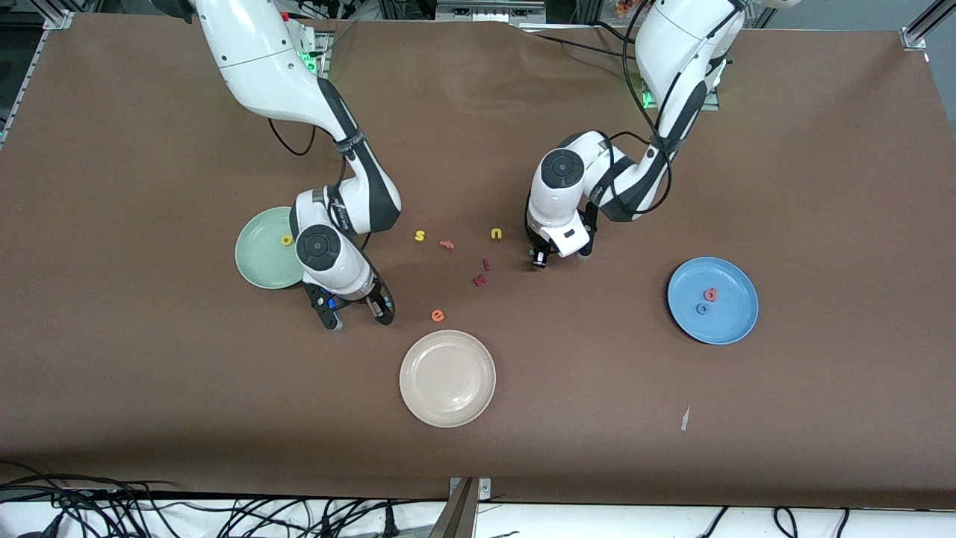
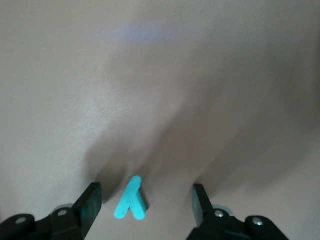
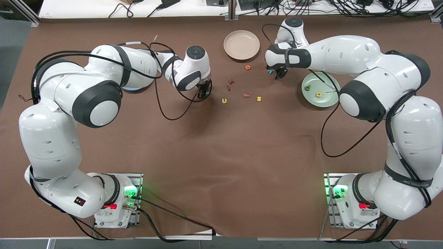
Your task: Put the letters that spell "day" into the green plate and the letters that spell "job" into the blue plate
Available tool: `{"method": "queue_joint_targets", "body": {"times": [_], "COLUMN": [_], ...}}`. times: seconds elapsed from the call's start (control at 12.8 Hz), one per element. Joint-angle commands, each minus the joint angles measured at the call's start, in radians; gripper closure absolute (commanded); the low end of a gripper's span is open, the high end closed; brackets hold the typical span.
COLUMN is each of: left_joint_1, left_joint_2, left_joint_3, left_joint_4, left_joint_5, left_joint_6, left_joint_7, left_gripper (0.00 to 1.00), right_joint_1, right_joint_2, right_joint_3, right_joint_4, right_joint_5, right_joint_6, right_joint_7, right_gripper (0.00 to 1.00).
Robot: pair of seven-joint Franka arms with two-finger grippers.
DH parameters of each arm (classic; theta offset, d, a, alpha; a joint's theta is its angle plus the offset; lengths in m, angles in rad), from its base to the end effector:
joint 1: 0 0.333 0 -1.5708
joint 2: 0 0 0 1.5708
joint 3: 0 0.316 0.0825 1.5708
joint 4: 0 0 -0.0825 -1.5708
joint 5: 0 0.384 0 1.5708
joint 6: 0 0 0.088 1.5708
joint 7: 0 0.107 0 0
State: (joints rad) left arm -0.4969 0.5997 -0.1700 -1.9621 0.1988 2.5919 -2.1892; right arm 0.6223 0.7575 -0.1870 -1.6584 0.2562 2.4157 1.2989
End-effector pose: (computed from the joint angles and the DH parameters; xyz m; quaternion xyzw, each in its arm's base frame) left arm 0.4850 -0.3833 0.1720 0.7691 0.6387 0.0092 0.0211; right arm 0.6131 0.3019 0.1736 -0.8766 0.4806 0.0103 0.0216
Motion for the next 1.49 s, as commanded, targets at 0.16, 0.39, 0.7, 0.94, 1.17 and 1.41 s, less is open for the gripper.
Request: {"method": "queue_joint_targets", "body": {"times": [0.16, 0.39, 0.7, 0.94, 1.17, 1.41], "left_joint_1": [-0.008, 0.009, 0.157, 0.404, 0.55, 0.665], "left_joint_2": [0.026, 0.011, -0.049, -0.075, -0.126, -0.141], "left_joint_3": [0.007, 0.007, -0.06, -0.199, -0.218, -0.214], "left_joint_4": [0.025, 0.029, 0.031, 0.04, 0.063, 0.092], "left_joint_5": [0.004, 0.027, 0.008, 0.008, 0.01, 0.03], "left_joint_6": [0.011, -0.002, -0.125, -0.257, -0.418, -0.529], "left_joint_7": [-0.012, 0.13, 0.458, 0.844, 1.271, 1.708], "left_gripper": [1.0, 1.0, 1.0, 1.0, 1.0, 1.0], "right_joint_1": [0.016, 0.017, 0.017, 0.001, 0.001, 0.001], "right_joint_2": [0.028, 0.023, 0.002, -0.09, -0.18, -0.256], "right_joint_3": [-0.005, -0.006, -0.009, -0.072, -0.213, -0.339], "right_joint_4": [0.042, 0.043, 0.046, 0.046, 0.026, -0.076], "right_joint_5": [0.011, 0.002, 0.0, 0.006, 0.014, 0.011], "right_joint_6": [-0.003, -0.006, -0.055, -0.24, -0.423, -0.513], "right_joint_7": [0.016, -0.003, -0.065, -0.288, -0.618, -0.933], "right_gripper": [0.46, 0.78, 0.91, 0.9, 0.9, 0.9]}}
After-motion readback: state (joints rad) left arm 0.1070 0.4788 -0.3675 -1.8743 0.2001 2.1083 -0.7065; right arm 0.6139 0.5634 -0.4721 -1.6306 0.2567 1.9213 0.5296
